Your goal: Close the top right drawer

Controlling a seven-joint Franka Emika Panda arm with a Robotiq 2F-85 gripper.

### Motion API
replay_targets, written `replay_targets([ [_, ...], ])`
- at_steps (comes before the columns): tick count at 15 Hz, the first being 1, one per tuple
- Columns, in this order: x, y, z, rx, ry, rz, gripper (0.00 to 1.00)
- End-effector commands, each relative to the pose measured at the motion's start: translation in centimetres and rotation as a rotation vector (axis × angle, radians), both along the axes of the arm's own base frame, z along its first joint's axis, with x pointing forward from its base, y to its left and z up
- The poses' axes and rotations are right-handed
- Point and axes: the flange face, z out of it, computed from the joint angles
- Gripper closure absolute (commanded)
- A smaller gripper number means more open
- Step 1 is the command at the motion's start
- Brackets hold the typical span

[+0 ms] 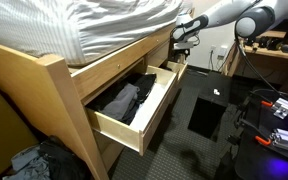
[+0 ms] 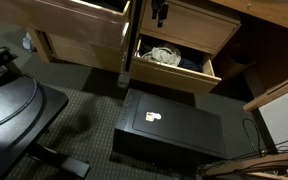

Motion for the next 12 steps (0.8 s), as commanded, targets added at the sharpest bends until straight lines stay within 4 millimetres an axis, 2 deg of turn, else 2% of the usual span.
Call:
replay_targets([
  [1,-0.7,-1.4,0.2,0.005,0.01,0.006,0.0],
  [3,-1.4,-2.5,0.4,0.011,0.016,0.009,0.0],
  [7,-0.9,-1.4,0.1,0.016,0.02,0.023,0.0],
  [12,-0.9,-1.3,0.1,0.016,0.021,0.023,0.0],
])
